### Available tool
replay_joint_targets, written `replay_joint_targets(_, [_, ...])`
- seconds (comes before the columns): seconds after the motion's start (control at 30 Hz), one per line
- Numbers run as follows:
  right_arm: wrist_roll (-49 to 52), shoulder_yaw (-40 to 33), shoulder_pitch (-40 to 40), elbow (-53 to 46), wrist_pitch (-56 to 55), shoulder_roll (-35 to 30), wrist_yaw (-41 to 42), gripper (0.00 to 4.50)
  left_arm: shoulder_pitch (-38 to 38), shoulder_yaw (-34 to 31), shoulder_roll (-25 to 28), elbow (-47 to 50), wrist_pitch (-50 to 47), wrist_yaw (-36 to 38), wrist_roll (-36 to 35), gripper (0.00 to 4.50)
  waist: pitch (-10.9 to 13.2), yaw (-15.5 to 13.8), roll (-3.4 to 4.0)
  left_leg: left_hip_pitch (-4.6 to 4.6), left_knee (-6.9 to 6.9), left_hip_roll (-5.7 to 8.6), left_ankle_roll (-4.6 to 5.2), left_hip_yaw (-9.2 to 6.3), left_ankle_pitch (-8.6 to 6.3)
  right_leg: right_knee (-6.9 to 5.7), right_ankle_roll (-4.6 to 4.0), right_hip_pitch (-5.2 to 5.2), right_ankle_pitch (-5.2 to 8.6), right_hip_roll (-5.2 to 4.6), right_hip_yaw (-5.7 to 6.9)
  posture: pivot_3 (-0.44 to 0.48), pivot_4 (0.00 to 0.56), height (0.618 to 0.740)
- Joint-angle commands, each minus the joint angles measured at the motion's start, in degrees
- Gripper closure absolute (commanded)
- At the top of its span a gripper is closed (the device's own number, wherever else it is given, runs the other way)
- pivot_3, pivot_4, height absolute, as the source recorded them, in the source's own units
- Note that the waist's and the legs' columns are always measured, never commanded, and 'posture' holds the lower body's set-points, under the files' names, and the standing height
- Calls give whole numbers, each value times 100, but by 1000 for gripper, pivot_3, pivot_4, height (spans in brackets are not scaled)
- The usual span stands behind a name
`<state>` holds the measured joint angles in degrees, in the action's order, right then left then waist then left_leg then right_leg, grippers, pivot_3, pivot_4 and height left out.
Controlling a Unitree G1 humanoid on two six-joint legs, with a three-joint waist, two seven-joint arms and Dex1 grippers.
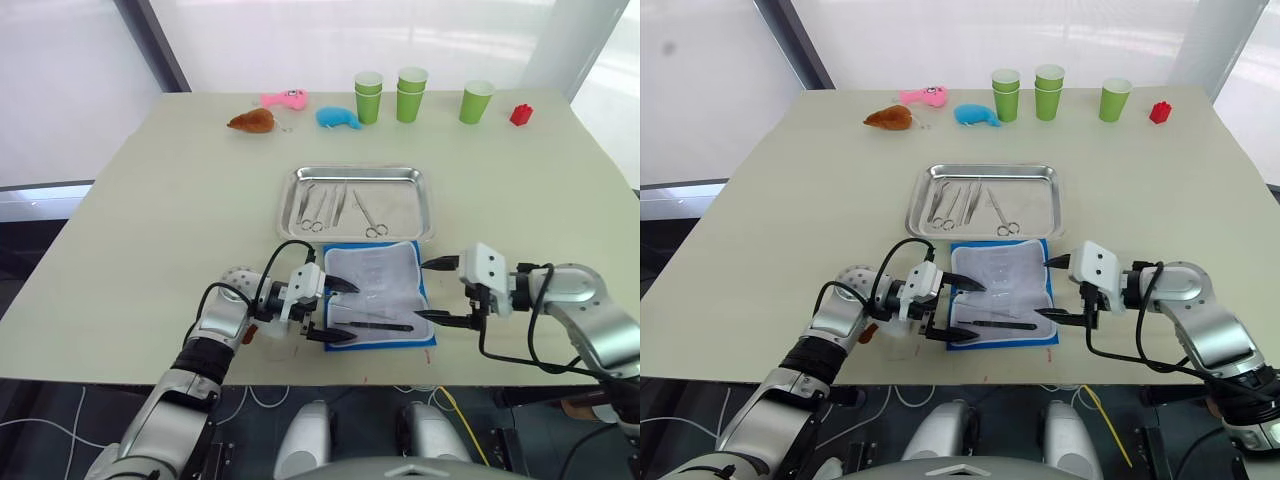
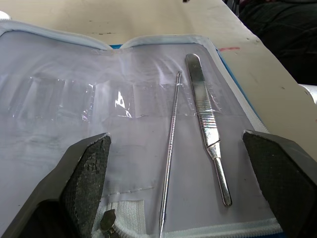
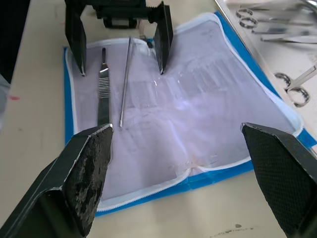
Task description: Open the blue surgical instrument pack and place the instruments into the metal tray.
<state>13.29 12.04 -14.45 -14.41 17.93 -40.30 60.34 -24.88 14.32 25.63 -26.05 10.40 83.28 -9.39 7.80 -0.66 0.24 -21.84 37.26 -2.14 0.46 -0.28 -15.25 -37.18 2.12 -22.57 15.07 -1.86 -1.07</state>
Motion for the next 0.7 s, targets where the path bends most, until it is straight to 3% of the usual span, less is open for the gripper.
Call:
replay_joint_targets(0.03, [-239, 257, -93, 35, -176, 211, -154, 169, 316, 396, 46, -579, -222, -63, 442, 0, -1, -3, 2, 0, 0, 0, 0, -1, 0, 0, 0, -1, 0, 0, 0, 0, 150, 740])
replay_joint_targets(0.7, [-1039, 1111, -585, 999, -196, 631, -18, 169, 329, 404, 129, -492, -256, -9, 436, 0, -20, 21, 13, 7, 1, -2, 0, 0, 0, -12, -1, 1, 0, 7, -5, 0, 150, 740])
